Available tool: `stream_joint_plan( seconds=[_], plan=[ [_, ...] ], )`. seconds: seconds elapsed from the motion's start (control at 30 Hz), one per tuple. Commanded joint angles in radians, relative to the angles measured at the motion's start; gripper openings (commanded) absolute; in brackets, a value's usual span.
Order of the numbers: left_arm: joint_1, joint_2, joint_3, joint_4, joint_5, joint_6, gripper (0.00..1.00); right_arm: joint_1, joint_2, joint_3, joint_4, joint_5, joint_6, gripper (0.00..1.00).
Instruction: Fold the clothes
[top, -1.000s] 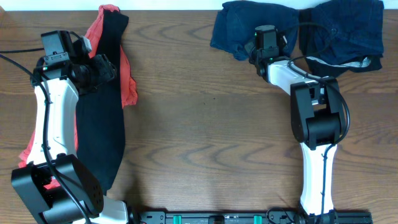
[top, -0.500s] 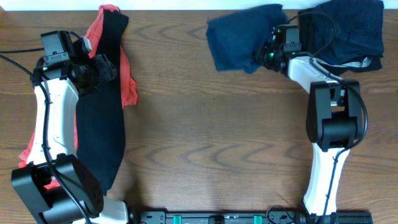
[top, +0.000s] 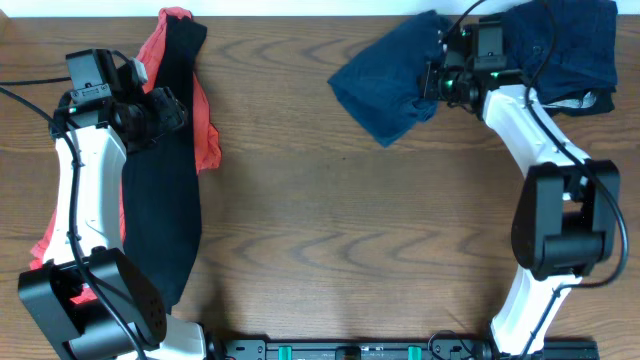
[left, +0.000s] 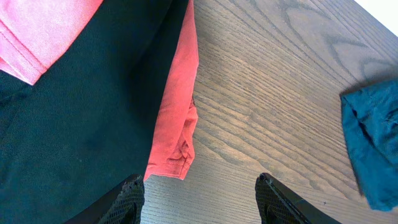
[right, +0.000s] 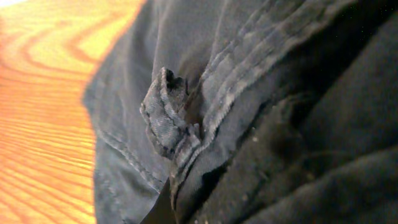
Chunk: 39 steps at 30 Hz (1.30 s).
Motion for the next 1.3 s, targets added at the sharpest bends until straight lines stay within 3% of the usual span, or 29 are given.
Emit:
stream_joint_plan(
  seconds=[0.0, 0.33, 0.63, 1.03, 1.27],
  plan=[
    [-0.002, 0.010, -0.005, 0.000, -0.009, -0.006, 0.60, 0.001, -0.072, 0.002, 0.019, 0.021, -0.042, 0.01],
    [-0.002, 0.010, -0.005, 0.000, -0.013, -0.006, 0.60, -0.022, -0.186, 0.002, 0.107, 0.073, 0.019, 0.01],
    [-0.002, 0.010, -0.005, 0.000, -0.013, -0.006, 0.60, -0.143, -0.256, 0.002, 0.151, 0.074, 0.135, 0.01],
    [-0.002, 0.010, -0.005, 0.005, -0.013, -0.006, 0.59, -0.343, -0.253, 0.002, 0.262, 0.074, 0.348, 0.01],
    [-0.002, 0.010, -0.005, 0.004, -0.013, -0.006, 0.59, -0.392, -0.210, 0.002, 0.391, 0.074, 0.383, 0.01]
  ],
)
